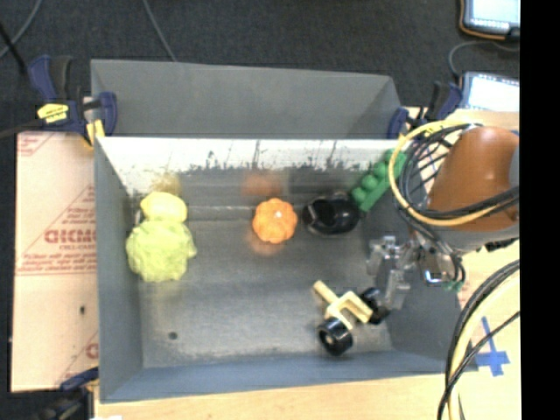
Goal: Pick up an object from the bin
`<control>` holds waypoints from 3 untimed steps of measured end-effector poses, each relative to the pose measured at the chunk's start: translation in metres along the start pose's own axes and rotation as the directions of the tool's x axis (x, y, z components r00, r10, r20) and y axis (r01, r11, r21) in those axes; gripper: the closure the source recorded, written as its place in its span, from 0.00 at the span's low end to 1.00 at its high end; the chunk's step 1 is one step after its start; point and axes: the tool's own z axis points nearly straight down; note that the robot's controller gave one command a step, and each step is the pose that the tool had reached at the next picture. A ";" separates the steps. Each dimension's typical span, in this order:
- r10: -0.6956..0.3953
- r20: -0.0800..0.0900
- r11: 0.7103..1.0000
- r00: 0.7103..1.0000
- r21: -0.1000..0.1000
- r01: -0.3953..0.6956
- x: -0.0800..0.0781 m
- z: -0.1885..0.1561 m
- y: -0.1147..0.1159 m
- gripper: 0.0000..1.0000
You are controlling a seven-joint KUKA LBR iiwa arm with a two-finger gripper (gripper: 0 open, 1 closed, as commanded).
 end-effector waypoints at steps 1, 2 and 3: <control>-0.003 0.008 1.000 1.000 0.002 0.003 -0.002 -0.005 0.000 0.00; -0.071 0.011 0.997 0.997 0.003 0.071 0.014 0.027 0.013 0.00; -0.408 0.031 0.913 0.912 0.027 0.407 0.031 0.062 0.040 1.00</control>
Offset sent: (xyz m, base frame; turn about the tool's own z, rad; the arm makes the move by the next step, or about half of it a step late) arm -0.0356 0.0300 -0.0669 -0.1517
